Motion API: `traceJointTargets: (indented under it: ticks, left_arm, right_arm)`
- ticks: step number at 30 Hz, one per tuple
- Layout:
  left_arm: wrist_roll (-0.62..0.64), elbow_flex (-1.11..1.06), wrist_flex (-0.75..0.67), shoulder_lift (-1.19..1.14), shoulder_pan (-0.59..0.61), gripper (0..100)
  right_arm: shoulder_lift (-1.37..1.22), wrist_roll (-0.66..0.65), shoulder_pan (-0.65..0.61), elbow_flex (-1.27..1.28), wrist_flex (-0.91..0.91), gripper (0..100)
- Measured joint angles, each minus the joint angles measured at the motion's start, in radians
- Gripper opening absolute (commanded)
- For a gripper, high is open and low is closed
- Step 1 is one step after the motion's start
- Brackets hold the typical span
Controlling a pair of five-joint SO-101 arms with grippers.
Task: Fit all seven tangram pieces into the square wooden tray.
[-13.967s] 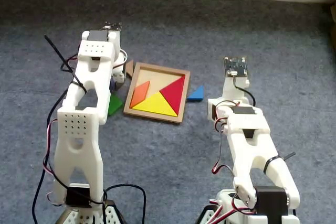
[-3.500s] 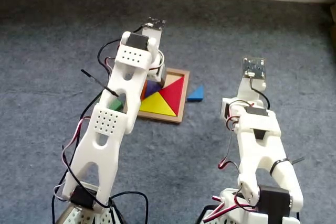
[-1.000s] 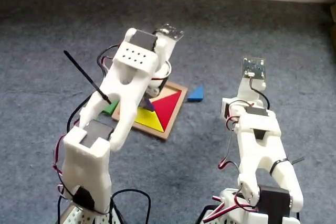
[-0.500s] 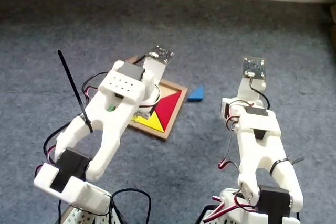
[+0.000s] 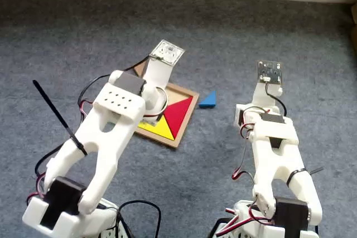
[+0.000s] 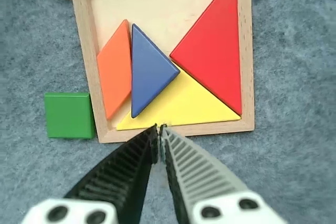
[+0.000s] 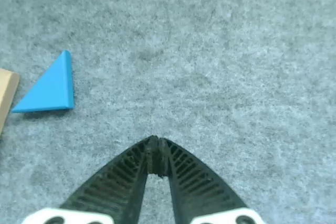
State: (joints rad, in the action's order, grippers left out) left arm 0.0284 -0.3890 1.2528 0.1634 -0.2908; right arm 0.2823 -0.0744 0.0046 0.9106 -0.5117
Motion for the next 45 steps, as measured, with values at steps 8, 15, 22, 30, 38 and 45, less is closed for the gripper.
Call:
traceJointTargets:
  ticks: [8,15,22,30,38,45]
  left_arm:
    - [-0.063,-0.126,-0.169,0.0,0.066,18]
    - [0.008,-0.103,-0.18,-0.17,0.127,21]
    - [0.077,0.049,-0.118,-0.334,0.175,21]
    - [0.077,0.126,-0.077,-0.391,0.132,21]
    - [0.077,0.127,-0.077,-0.393,-0.005,21]
    - [0.078,0.186,-0.081,-0.397,-0.055,21]
  right_arm:
    - [0.0,0.0,0.0,0.0,0.0,1.0]
    - [0.0,0.0,0.0,0.0,0.0,1.0]
    - [0.0,0.0,0.0,0.0,0.0,1.0]
    - [0.0,0.0,0.0,0.0,0.0,1.0]
    - [0.0,0.0,0.0,0.0,0.0,1.0]
    - [0.0,0.0,0.0,0.0,0.0,1.0]
